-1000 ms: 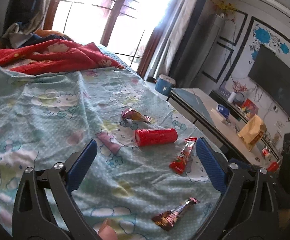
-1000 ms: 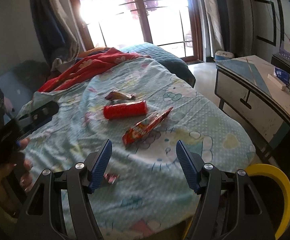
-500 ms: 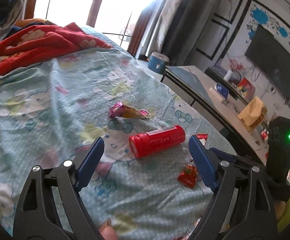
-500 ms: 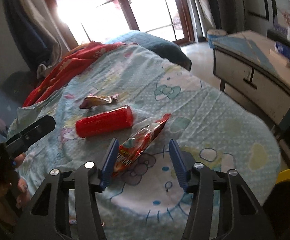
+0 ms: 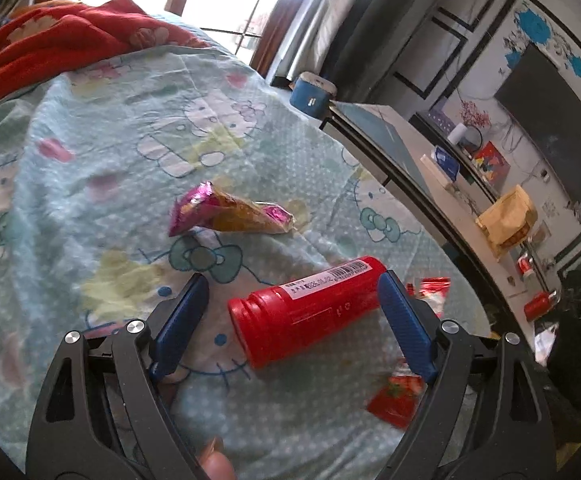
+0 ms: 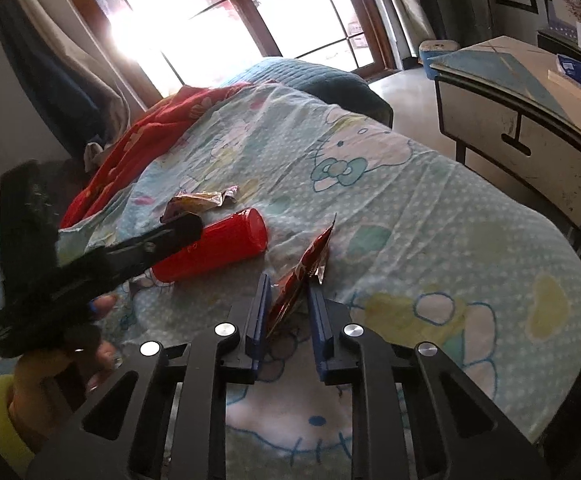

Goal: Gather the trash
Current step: 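Grasp the red can with the left tool while the right tool grasps the red wrapper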

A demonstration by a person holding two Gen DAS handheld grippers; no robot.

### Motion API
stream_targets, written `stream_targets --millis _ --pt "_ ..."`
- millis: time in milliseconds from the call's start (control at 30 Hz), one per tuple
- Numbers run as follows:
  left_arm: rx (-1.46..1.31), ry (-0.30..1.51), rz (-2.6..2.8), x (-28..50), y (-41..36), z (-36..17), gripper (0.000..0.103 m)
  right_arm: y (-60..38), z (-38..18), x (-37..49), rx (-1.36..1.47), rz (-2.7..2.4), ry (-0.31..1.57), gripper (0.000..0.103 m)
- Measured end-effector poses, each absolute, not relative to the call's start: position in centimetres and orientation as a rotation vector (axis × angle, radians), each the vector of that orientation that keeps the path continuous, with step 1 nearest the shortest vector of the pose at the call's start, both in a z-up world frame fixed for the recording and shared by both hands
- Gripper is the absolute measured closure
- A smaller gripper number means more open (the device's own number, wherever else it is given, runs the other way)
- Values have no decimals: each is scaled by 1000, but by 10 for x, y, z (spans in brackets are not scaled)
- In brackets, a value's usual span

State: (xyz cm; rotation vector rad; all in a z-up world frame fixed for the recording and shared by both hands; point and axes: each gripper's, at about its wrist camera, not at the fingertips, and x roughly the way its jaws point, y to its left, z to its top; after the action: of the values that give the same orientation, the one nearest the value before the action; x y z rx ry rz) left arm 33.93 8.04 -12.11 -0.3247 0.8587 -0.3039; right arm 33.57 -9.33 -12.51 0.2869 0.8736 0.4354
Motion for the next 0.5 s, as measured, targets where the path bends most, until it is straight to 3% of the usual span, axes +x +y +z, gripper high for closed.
stream_targets --millis 167,267,333,500 --pt "-284 860 -337 338 73 -120 28 -105 -118 324 285 422 844 87" --pt "-230 861 -363 334 63 -119 36 -112 -114 319 295 419 834 87" --pt "-177 868 -393 329 52 -118 48 -117 -111 315 297 412 827 87" --pt "-52 880 -431 317 30 -118 66 -128 -107 307 307 397 814 87"
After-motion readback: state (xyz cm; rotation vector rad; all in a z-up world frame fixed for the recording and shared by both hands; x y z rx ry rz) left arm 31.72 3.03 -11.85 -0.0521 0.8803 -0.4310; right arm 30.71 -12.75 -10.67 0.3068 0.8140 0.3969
